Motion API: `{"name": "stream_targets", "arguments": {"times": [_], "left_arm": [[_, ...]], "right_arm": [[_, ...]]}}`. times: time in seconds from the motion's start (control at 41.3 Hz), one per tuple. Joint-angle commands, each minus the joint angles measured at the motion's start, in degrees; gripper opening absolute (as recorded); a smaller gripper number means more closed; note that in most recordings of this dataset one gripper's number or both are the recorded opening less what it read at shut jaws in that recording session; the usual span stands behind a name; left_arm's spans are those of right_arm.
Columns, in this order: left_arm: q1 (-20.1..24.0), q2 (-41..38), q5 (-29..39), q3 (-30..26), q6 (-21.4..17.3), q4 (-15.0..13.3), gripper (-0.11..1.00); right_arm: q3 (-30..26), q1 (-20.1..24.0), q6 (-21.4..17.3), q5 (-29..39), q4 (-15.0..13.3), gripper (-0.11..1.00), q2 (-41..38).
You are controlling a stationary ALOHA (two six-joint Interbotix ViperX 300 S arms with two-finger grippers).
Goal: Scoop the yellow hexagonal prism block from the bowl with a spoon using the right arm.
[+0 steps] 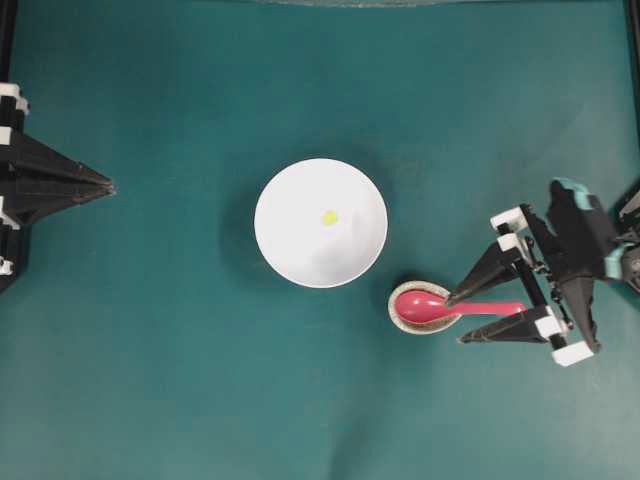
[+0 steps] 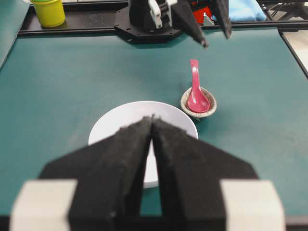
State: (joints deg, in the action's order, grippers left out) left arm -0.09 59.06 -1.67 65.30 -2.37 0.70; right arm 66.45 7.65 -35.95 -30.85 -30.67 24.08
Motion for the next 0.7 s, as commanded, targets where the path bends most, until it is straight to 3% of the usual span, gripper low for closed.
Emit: {"name": "stream_targets", "arguments": {"times": [0.0,0.17,0.339,0.533,0.678], "left_arm": [[-0.09,-0.26,-0.26,-1.76,0.09,0.0,0.09],[-0.09,-0.18,-0.26,-1.85,0.09,0.0,0.09],[-0.09,-0.18,-0.26,-1.85,0.09,0.0,0.09],[-0.09,-0.26,-0.26,-1.85,0.09,0.0,0.09],[-0.09,-0.26,-0.26,-1.76,0.0,0.0,0.09]], "right_arm": [[0.0,-1.14,4.13,-7.03,1.58,0.56,1.05],[2.02,-1.93,12.83,-17.05,6.59,0.56,0.97],[8.0,-1.49,19.16,-28.3,17.67,0.56,-0.09],[13.54,0.7,21.62,-41.22,26.1,0.56,-4.48],[14.77,3.08,21.97,-44.82,30.23,0.56,-9.32]]}}
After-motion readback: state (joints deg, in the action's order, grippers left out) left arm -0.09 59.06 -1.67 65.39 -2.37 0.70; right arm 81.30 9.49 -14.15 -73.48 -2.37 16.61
